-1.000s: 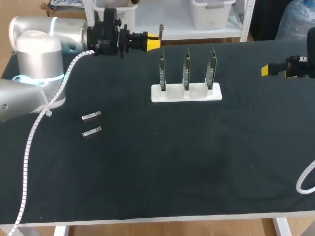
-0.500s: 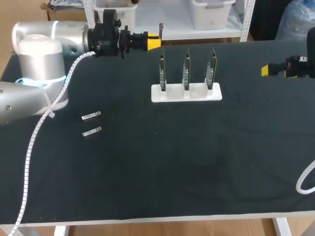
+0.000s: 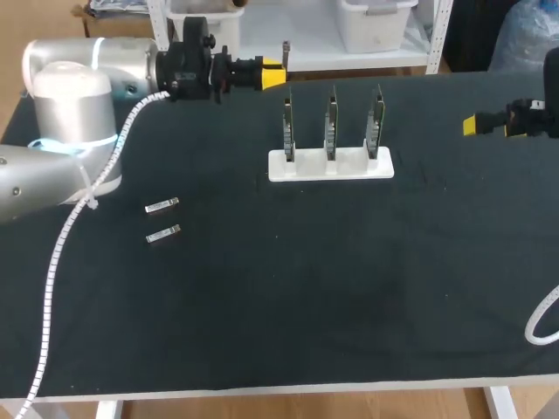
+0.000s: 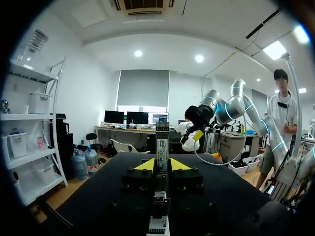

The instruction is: Pick up the optical module with the left hand, and insert it into the network port with the right hand.

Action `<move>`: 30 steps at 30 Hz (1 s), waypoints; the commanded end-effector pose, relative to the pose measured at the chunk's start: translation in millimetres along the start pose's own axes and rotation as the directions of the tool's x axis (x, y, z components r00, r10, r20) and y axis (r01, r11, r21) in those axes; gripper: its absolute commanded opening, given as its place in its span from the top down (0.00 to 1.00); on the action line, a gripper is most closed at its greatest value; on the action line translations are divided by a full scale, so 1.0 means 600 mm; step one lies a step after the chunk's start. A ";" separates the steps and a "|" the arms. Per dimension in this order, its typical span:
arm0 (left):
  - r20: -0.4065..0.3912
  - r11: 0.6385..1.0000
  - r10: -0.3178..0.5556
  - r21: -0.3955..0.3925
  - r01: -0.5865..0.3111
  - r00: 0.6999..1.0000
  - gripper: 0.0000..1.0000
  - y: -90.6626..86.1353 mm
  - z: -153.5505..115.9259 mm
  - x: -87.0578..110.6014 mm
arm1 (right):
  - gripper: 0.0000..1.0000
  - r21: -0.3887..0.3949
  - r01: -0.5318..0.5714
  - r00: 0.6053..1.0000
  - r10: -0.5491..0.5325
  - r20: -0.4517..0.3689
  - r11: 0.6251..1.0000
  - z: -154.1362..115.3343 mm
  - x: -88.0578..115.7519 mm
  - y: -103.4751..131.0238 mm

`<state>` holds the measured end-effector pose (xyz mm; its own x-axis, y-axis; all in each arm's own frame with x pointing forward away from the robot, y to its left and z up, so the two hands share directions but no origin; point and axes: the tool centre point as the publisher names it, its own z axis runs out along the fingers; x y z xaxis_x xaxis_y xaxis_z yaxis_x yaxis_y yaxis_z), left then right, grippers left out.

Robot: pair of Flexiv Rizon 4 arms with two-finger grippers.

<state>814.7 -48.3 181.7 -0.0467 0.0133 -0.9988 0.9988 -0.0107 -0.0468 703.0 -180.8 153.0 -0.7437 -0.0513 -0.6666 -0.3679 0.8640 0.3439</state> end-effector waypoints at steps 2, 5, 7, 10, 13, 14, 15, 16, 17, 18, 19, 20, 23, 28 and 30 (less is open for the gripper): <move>0.001 1.000 0.001 0.001 -0.001 1.000 1.00 0.002 0.000 0.001 | 0.00 -0.027 0.097 0.995 -0.096 0.032 0.995 0.004 -0.032 -0.001; 0.001 1.000 0.001 0.001 -0.001 1.000 1.00 0.002 0.000 0.001 | 0.00 -0.045 0.165 0.985 -0.163 0.060 0.985 0.007 -0.061 -0.002; 0.001 1.000 0.001 0.001 -0.001 1.000 1.00 0.002 0.000 0.001 | 0.00 -0.097 0.209 0.977 -0.204 0.063 0.973 0.010 -0.078 0.000; 0.001 1.000 0.001 0.001 -0.001 1.000 1.00 0.002 0.000 0.001 | 0.00 -0.185 0.277 0.961 -0.270 0.063 0.943 0.016 -0.097 0.014; 0.001 1.000 0.001 0.001 -0.001 1.000 1.00 0.002 0.000 0.001 | 0.00 -0.251 0.307 0.952 -0.301 0.065 0.918 0.024 -0.110 0.028; 0.001 1.000 0.001 0.001 -0.001 1.000 1.00 0.002 0.000 0.001 | 0.00 -0.276 0.309 0.951 -0.304 0.060 0.910 0.028 -0.114 0.033; 0.001 1.000 0.001 0.001 -0.001 1.000 1.00 0.002 0.000 0.001 | 0.00 -0.299 0.317 0.947 -0.315 0.056 0.900 0.032 -0.119 0.039; 0.001 1.000 0.001 0.001 -0.001 1.000 1.00 0.002 0.000 0.001 | 0.00 -0.320 0.332 0.942 -0.332 0.056 0.887 0.037 -0.123 0.044; 0.001 1.000 0.001 0.001 -0.001 1.000 1.00 0.002 0.000 0.001 | 0.00 -0.323 0.336 0.940 -0.336 0.059 0.885 0.042 -0.128 0.048; 0.001 1.000 0.001 0.001 -0.001 1.000 1.00 0.002 0.000 0.001 | 0.00 -0.324 0.339 0.939 -0.338 0.061 0.883 0.047 -0.133 0.052; 0.001 1.000 0.001 0.001 -0.001 1.000 1.00 0.002 0.000 0.001 | 0.00 -0.345 0.339 0.939 -0.338 0.063 0.875 0.050 -0.139 0.056; 0.001 1.000 0.001 0.001 -0.001 1.000 1.00 0.002 0.000 0.001 | 0.00 -0.368 0.330 0.941 -0.332 0.062 0.869 0.053 -0.145 0.061; 0.001 1.000 0.001 0.001 -0.001 1.000 1.00 0.002 0.000 0.001 | 0.00 -0.419 0.336 0.938 -0.342 0.064 0.843 0.057 -0.160 0.077; 0.001 1.000 0.001 0.001 -0.001 1.000 1.00 0.002 0.000 0.001 | 0.00 -0.507 0.354 0.924 -0.378 0.059 0.786 0.060 -0.176 0.109; 0.001 1.000 0.001 0.001 -0.001 1.000 1.00 0.002 0.000 0.001 | 0.00 -0.541 0.349 0.923 -0.379 0.059 0.765 0.060 -0.180 0.121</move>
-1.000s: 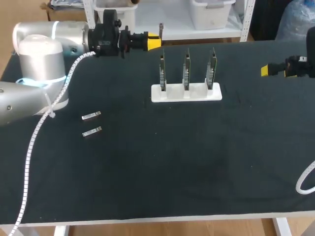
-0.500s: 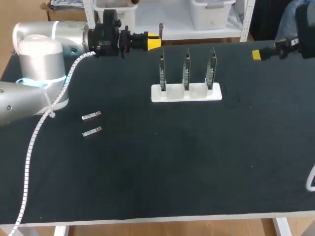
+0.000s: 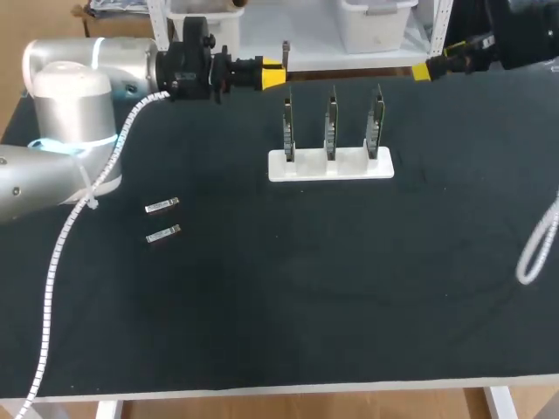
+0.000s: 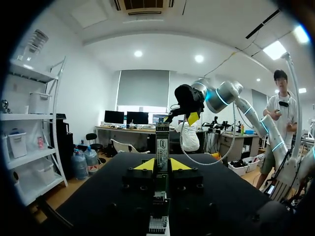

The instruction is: Pick up the optical module with the left hand, and insert it into the network port with the right hand.

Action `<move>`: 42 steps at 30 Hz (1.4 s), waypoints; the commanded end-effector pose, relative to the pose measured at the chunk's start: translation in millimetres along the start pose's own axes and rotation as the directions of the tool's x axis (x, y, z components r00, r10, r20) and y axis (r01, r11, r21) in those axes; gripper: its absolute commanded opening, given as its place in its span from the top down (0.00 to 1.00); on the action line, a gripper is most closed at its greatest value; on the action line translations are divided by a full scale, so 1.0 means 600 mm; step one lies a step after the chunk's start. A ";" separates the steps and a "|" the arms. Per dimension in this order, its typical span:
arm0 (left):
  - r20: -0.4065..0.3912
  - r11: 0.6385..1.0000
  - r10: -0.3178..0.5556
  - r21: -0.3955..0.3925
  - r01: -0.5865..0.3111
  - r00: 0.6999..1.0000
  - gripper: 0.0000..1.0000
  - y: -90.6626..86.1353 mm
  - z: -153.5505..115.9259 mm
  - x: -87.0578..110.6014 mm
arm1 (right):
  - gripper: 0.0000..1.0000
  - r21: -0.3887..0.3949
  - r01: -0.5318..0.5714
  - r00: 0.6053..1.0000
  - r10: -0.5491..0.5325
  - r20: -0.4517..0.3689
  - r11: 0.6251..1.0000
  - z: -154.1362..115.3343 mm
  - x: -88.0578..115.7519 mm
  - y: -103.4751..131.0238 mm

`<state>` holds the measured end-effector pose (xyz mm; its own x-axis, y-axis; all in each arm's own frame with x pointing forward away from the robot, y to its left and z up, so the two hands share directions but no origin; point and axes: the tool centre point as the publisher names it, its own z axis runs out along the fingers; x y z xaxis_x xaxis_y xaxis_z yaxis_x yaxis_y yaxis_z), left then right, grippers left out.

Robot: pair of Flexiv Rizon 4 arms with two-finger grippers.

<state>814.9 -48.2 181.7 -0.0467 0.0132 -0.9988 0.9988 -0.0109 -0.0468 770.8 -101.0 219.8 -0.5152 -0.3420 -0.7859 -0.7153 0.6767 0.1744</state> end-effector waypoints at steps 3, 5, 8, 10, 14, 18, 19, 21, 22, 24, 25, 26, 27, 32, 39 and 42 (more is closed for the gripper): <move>0.001 1.000 0.001 0.001 -0.001 1.000 1.00 0.001 0.000 0.001 | 0.00 -0.408 -0.014 1.000 0.016 0.001 0.913 0.008 -0.028 0.011; 0.001 1.000 0.001 0.001 -0.001 1.000 1.00 0.001 0.000 0.001 | 0.00 -0.414 -0.024 1.000 0.029 0.005 0.910 0.008 -0.032 0.012; 0.001 1.000 0.001 0.001 -0.001 1.000 1.00 0.001 0.000 0.001 | 0.00 -0.382 -0.027 0.999 0.039 0.022 0.924 0.004 -0.032 0.011; 0.001 1.000 0.001 0.001 -0.001 1.000 1.00 0.001 0.000 0.001 | 0.00 -0.382 -0.027 0.999 0.039 0.022 0.924 0.004 -0.032 0.011; 0.001 1.000 0.001 0.001 -0.001 1.000 1.00 0.001 0.000 0.001 | 0.00 -0.382 -0.027 0.999 0.039 0.022 0.924 0.004 -0.032 0.011; 0.001 1.000 0.001 0.001 -0.001 1.000 1.00 0.001 0.000 0.001 | 0.00 -0.382 -0.027 0.999 0.039 0.022 0.924 0.004 -0.032 0.011; 0.001 1.000 0.001 0.001 -0.001 1.000 1.00 0.001 0.000 0.001 | 0.00 -0.382 -0.027 0.999 0.039 0.022 0.924 0.004 -0.032 0.011; 0.001 1.000 0.001 0.001 -0.001 1.000 1.00 0.001 0.000 0.001 | 0.00 -0.382 -0.027 0.999 0.039 0.022 0.924 0.004 -0.032 0.011; 0.001 1.000 0.001 0.001 -0.001 1.000 1.00 0.001 0.000 0.001 | 0.00 -0.382 -0.027 0.999 0.039 0.022 0.924 0.004 -0.032 0.011; 0.001 1.000 0.001 0.001 -0.001 1.000 1.00 0.001 0.000 0.001 | 0.00 -0.382 -0.027 0.999 0.039 0.022 0.924 0.004 -0.032 0.011; 0.001 1.000 0.001 0.001 -0.001 1.000 1.00 0.001 0.000 0.001 | 0.00 -0.382 -0.027 0.999 0.039 0.022 0.924 0.004 -0.032 0.011; 0.001 1.000 0.001 0.001 -0.001 1.000 1.00 0.001 0.000 0.001 | 0.00 -0.382 -0.027 0.999 0.039 0.022 0.924 0.004 -0.032 0.011; 0.001 1.000 0.001 0.001 -0.001 1.000 1.00 0.001 0.000 0.001 | 0.00 -0.382 -0.027 0.999 0.039 0.022 0.924 0.004 -0.032 0.011; 0.001 1.000 0.001 0.001 -0.001 1.000 1.00 0.001 0.000 0.001 | 0.00 -0.395 0.078 0.997 -0.077 0.018 0.915 0.018 -0.052 0.027; 0.001 1.000 0.001 0.001 -0.001 1.000 1.00 0.001 0.000 0.001 | 0.00 -0.428 0.185 0.981 -0.194 0.022 0.885 0.046 -0.083 0.052; 0.001 1.000 0.001 0.001 -0.001 1.000 1.00 0.001 0.000 0.001 | 0.00 -0.464 0.200 0.977 -0.210 0.031 0.863 0.059 -0.089 0.061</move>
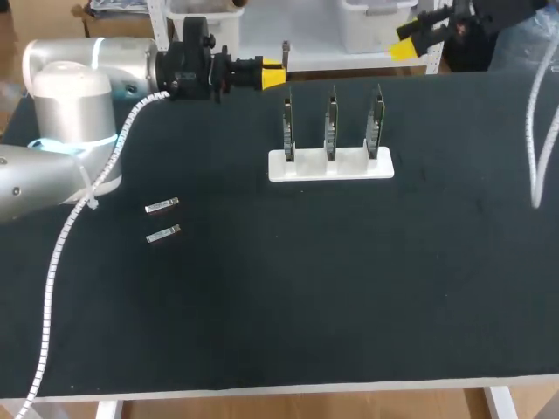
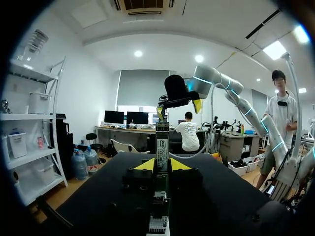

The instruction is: Pick up the optical module with the left hand, and insert it into the network port with the right hand.

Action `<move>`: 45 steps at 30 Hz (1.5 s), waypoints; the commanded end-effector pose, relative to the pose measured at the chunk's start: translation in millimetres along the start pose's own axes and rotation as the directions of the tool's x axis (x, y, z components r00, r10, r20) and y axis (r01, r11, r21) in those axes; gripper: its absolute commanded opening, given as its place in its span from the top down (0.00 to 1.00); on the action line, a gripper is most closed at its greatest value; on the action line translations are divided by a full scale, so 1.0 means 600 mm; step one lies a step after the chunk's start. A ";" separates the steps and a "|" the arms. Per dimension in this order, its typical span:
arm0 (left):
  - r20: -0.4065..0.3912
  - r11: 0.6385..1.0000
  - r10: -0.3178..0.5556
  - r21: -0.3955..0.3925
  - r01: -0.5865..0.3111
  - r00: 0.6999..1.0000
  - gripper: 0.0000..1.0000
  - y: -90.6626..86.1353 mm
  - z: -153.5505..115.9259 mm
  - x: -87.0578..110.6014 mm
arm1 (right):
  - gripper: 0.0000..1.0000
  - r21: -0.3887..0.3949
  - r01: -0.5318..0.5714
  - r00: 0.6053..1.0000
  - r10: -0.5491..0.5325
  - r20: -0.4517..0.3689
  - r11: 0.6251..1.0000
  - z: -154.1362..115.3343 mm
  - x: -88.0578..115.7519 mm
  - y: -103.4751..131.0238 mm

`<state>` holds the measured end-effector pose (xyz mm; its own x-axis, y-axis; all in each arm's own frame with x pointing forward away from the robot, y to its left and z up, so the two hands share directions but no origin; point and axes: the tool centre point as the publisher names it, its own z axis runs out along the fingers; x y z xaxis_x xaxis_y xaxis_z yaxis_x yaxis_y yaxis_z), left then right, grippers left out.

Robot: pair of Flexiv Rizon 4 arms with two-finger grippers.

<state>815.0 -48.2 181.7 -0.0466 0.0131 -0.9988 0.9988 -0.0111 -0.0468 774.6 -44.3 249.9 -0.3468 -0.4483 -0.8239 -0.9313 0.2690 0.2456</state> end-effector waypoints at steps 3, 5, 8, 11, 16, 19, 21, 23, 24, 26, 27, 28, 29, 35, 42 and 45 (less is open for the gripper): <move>0.001 1.000 0.001 0.001 -0.001 1.000 1.00 0.001 0.000 0.001 | 0.00 -0.147 0.044 0.999 -0.045 -0.002 0.988 0.031 -0.017 -0.018; 0.001 1.000 0.001 0.001 -0.001 1.000 1.00 0.001 0.000 0.001 | 0.00 -0.185 0.069 0.997 -0.073 -0.015 0.980 0.038 -0.021 -0.018; 0.001 1.000 0.001 0.001 -0.001 1.000 1.00 0.001 0.000 0.001 | 0.00 -0.211 0.093 0.995 -0.100 -0.023 0.973 0.046 -0.031 -0.021; 0.001 1.000 0.001 0.001 -0.001 1.000 1.00 0.001 0.000 0.001 | 0.00 -0.245 0.122 0.991 -0.131 -0.022 0.962 0.053 -0.044 -0.020; 0.001 1.000 0.001 0.001 -0.001 1.000 1.00 0.001 0.000 0.001 | 0.00 -0.293 0.159 0.984 -0.175 -0.028 0.943 0.068 -0.062 -0.013; 0.001 1.000 0.001 0.001 -0.001 1.000 1.00 0.001 0.000 0.001 | 0.00 -0.324 0.170 0.981 -0.191 -0.035 0.931 0.081 -0.066 -0.010; 0.001 1.000 0.001 0.001 -0.001 1.000 1.00 0.001 0.000 0.001 | 0.00 -0.337 0.176 0.979 -0.202 -0.043 0.925 0.091 -0.068 -0.007; 0.001 1.000 0.001 0.001 -0.001 1.000 1.00 0.001 0.000 0.001 | 0.00 -0.348 0.174 0.979 -0.200 -0.040 0.921 0.098 -0.072 -0.007; 0.001 1.000 0.001 0.001 -0.001 1.000 1.00 0.001 0.000 0.001 | 0.00 -0.353 0.177 0.979 -0.203 -0.037 0.919 0.101 -0.073 -0.007; 0.001 1.000 0.001 0.001 -0.001 1.000 1.00 0.001 0.000 0.001 | 0.00 -0.363 0.175 0.979 -0.201 -0.036 0.915 0.108 -0.077 -0.007; 0.001 1.000 0.001 0.001 -0.001 1.000 1.00 0.001 0.000 0.001 | 0.00 -0.366 0.177 0.978 -0.206 -0.040 0.914 0.113 -0.078 -0.007; 0.001 1.000 0.001 0.001 -0.001 1.000 1.00 0.001 0.000 0.001 | 0.00 -0.370 0.179 0.977 -0.209 -0.041 0.911 0.117 -0.080 -0.007; 0.001 1.000 0.001 0.001 -0.001 1.000 1.00 0.001 0.000 0.001 | 0.00 -0.380 0.181 0.977 -0.211 -0.039 0.907 0.120 -0.081 -0.006; 0.001 1.000 0.001 0.001 -0.001 1.000 1.00 0.001 0.000 0.001 | 0.00 -0.412 0.186 0.974 -0.223 -0.042 0.892 0.143 -0.086 -0.008; 0.001 1.000 0.001 0.001 -0.001 1.000 1.00 0.001 0.000 0.001 | 0.00 -0.424 0.180 0.977 -0.213 -0.031 0.888 0.166 -0.093 -0.014; 0.001 1.000 0.001 0.001 -0.001 1.000 1.00 0.001 0.000 0.001 | 0.00 -0.394 0.181 0.978 -0.209 -0.028 0.901 0.173 -0.093 -0.015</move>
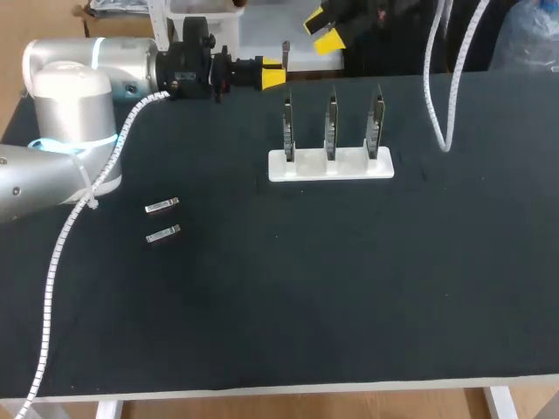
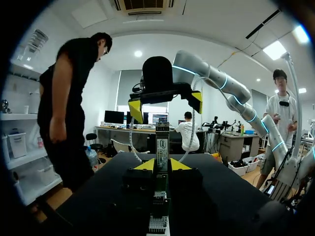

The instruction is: Pick up the optical module with the left hand, and insert it into the network port with the right hand.

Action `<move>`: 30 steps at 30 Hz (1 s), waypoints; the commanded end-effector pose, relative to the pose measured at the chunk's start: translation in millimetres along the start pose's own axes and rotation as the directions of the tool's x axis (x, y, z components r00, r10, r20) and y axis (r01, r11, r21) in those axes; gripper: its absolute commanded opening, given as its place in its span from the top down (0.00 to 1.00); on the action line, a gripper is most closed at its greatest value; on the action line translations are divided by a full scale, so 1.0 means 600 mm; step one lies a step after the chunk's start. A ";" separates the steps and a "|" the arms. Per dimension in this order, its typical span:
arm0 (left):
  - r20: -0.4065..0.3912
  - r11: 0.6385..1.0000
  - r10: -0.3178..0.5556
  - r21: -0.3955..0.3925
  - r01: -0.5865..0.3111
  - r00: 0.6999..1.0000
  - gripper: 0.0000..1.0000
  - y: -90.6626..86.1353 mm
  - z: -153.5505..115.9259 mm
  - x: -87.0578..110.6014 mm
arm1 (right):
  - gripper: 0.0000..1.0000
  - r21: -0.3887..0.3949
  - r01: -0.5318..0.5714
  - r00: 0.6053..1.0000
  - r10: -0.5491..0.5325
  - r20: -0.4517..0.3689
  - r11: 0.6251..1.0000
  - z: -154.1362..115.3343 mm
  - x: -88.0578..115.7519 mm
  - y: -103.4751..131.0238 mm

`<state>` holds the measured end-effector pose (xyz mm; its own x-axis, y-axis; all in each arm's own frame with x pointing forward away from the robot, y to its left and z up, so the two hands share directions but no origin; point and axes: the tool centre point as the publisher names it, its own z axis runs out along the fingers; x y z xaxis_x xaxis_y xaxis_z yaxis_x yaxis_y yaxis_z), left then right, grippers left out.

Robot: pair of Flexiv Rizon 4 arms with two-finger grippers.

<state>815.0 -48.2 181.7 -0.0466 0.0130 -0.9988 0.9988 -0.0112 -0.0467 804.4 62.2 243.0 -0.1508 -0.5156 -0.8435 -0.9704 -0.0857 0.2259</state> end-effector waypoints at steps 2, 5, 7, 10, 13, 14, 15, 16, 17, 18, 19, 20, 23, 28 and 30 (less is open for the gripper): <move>0.001 1.000 0.001 0.001 -0.001 1.000 1.00 0.001 0.000 0.001 | 0.00 -0.078 0.001 1.000 -0.001 0.008 0.997 0.009 -0.004 -0.017; 0.001 1.000 0.001 0.001 -0.001 1.000 1.00 0.001 0.000 0.001 | 0.00 -0.075 -0.001 1.000 0.002 0.016 0.997 0.015 -0.004 -0.017; 0.001 1.000 0.001 0.001 -0.001 1.000 1.00 0.001 0.000 0.001 | 0.00 -0.073 -0.005 1.000 0.006 0.013 0.997 0.021 -0.003 -0.018; 0.001 1.000 0.001 0.001 -0.001 1.000 1.00 0.001 0.000 0.001 | 0.00 -0.069 -0.012 1.000 0.013 0.013 0.998 0.027 -0.005 -0.022; 0.001 1.000 0.001 0.001 -0.001 1.000 1.00 0.001 0.000 0.001 | 0.00 -0.061 -0.017 1.000 0.018 0.016 0.998 0.032 -0.007 -0.025; 0.001 1.000 0.001 0.001 -0.001 1.000 1.00 0.001 0.000 0.001 | 0.00 -0.060 -0.017 1.000 0.018 0.016 0.998 0.035 -0.007 -0.026; 0.001 1.000 0.001 0.001 -0.001 1.000 1.00 0.001 0.000 0.001 | 0.00 -0.058 -0.017 1.000 0.018 0.016 0.998 0.037 -0.008 -0.026; 0.001 1.000 0.001 0.001 -0.001 1.000 1.00 0.001 0.000 0.001 | 0.00 -0.055 -0.018 1.000 0.019 0.016 0.998 0.039 -0.008 -0.027; 0.001 1.000 0.001 0.001 -0.001 1.000 1.00 0.001 0.000 0.001 | 0.00 -0.054 -0.019 1.000 0.020 0.016 0.998 0.041 -0.008 -0.028; 0.001 1.000 0.001 0.001 -0.001 1.000 1.00 0.001 0.000 0.001 | 0.00 -0.052 -0.021 1.000 0.022 0.018 0.998 0.043 -0.009 -0.029; 0.001 1.000 0.001 0.001 -0.001 1.000 1.00 0.001 0.000 0.001 | 0.00 -0.049 -0.022 0.999 0.023 0.022 0.999 0.044 -0.010 -0.030; 0.001 1.000 0.001 0.001 -0.001 1.000 1.00 0.001 0.000 0.001 | 0.00 -0.047 -0.025 0.999 0.026 0.025 0.999 0.046 -0.010 -0.031; 0.001 1.000 0.001 0.001 -0.001 1.000 1.00 0.001 0.000 0.001 | 0.00 -0.040 -0.030 0.999 0.031 0.030 0.999 0.050 -0.012 -0.034; 0.001 1.000 0.001 0.001 -0.001 1.000 1.00 0.001 0.000 0.001 | 0.00 -0.042 -0.034 0.999 0.035 0.035 0.999 0.057 -0.015 -0.036; 0.001 1.000 0.001 0.001 -0.001 1.000 1.00 0.001 0.000 0.001 | 0.00 -0.041 -0.034 0.999 0.036 0.035 0.999 0.059 -0.016 -0.036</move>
<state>815.0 -48.2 181.7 -0.0466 0.0130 -0.9988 0.9988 -0.0112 -0.0467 811.4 96.1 228.3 -0.1930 -0.4820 -0.8546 -0.9670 -0.0540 0.2488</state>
